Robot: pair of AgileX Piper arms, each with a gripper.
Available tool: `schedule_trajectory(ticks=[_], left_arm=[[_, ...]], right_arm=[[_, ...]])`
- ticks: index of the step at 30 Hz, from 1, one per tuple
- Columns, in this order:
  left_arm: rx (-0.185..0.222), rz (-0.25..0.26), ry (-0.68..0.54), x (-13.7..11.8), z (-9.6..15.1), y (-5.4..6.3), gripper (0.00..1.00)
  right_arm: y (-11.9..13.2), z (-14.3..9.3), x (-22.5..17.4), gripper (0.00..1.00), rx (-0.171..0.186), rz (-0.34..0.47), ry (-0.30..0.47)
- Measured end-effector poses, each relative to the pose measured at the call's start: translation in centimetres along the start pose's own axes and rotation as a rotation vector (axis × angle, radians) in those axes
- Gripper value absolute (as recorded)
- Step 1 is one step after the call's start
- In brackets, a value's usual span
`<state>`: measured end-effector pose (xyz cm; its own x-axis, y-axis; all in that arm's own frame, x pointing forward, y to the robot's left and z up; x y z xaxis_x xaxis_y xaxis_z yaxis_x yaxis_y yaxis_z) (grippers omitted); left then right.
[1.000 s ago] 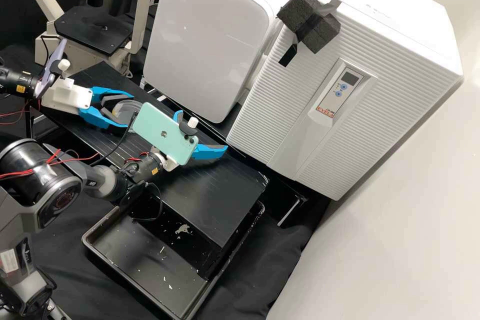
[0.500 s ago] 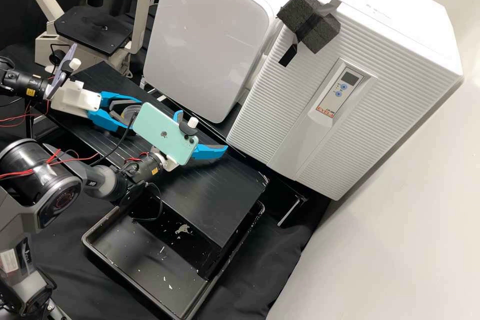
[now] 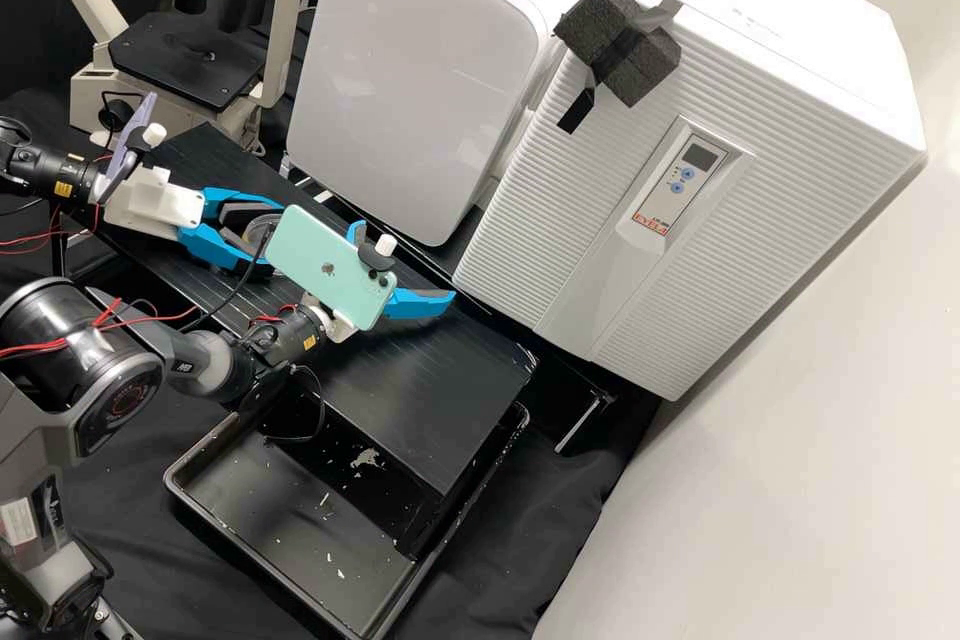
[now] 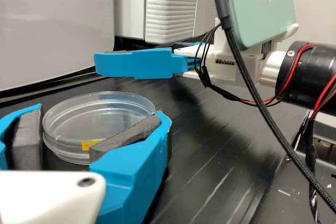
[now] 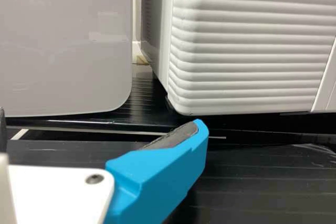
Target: Place the petri dish on the bench
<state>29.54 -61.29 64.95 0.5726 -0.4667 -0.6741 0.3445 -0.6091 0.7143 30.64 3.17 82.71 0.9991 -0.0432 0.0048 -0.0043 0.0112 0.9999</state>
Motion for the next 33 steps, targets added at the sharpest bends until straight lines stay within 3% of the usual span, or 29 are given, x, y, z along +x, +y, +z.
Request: schedule_trajectory(ticks=[13, 19, 24, 27, 31, 33], left_arm=[[0.012, 0.002, -0.004, -0.9, 0.2, -0.2, 1.0], [0.103, 0.031, 0.023, -4.2, 0.0, -0.6, 1.0], [0.208, 0.119, 0.096, -7.8, -0.1, -0.4, 1.0], [0.27, 0.221, 0.168, -10.0, -0.3, 0.1, 1.0], [0.296, 0.336, 0.283, -12.3, -0.7, -0.2, 1.0], [0.293, 0.355, 0.346, -13.0, -1.0, -0.4, 1.0]], right_arm=[[0.0, 0.0, 0.0, 1.0, 0.0, 0.0, 0.0], [0.0, 0.0, 0.0, 1.0, 0.0, 0.0, 0.0], [0.0, 0.0, 0.0, 1.0, 0.0, 0.0, 0.0], [0.0, 0.0, 0.0, 1.0, 0.0, 0.0, 0.0], [0.0, 0.0, 0.0, 1.0, 0.0, 0.0, 0.0], [0.0, 0.0, 0.0, 1.0, 0.0, 0.0, 0.0]])
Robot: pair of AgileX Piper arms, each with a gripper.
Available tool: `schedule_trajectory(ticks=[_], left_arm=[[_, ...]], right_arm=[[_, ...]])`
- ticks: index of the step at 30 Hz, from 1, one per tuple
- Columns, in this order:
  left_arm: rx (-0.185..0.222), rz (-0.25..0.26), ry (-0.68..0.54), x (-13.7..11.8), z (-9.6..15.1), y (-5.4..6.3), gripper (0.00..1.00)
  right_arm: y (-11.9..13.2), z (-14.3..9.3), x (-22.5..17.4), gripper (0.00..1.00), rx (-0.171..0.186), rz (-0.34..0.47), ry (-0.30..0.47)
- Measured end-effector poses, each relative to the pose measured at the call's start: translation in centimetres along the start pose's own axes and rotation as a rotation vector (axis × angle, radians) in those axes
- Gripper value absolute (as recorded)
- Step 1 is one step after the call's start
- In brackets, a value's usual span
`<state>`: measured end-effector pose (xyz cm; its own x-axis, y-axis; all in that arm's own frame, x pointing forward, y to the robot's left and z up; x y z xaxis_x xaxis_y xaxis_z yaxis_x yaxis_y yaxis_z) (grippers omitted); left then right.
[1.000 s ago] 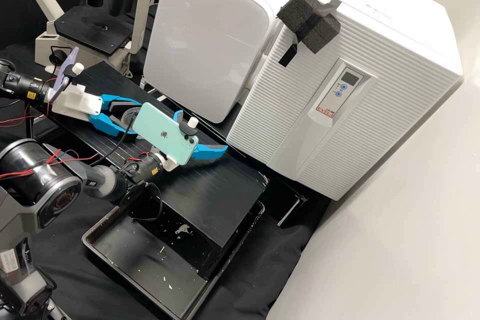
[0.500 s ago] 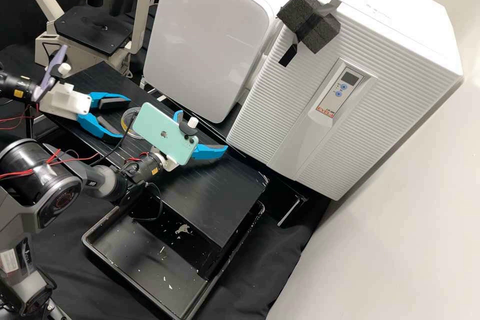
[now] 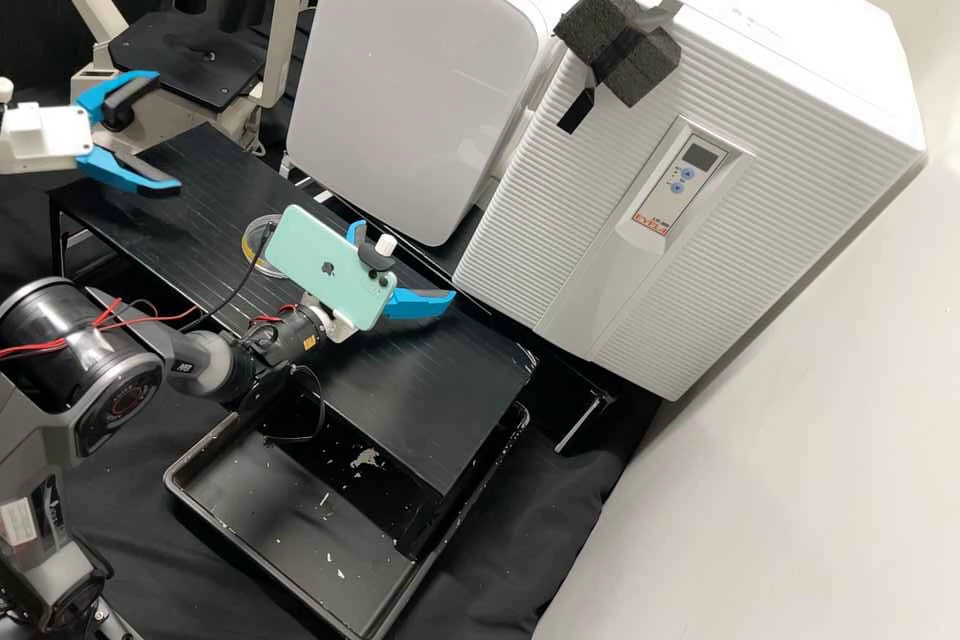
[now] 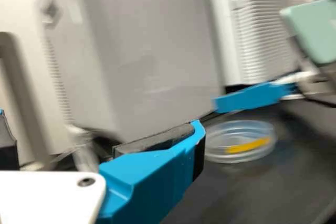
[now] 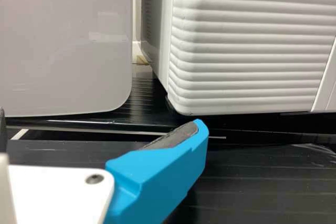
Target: Place the petri dish on the bench
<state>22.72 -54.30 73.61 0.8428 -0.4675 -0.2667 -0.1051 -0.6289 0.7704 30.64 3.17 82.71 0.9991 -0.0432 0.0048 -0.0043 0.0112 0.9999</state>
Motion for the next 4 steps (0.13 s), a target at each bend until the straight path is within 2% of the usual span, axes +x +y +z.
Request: schedule_trajectory(ticks=[4], left_arm=[[-0.028, -0.02, 0.101, -0.75, -1.07, -0.45, 1.0]], right_arm=[[0.0, 0.0, 0.0, 1.0, 0.0, 0.0, 0.0]])
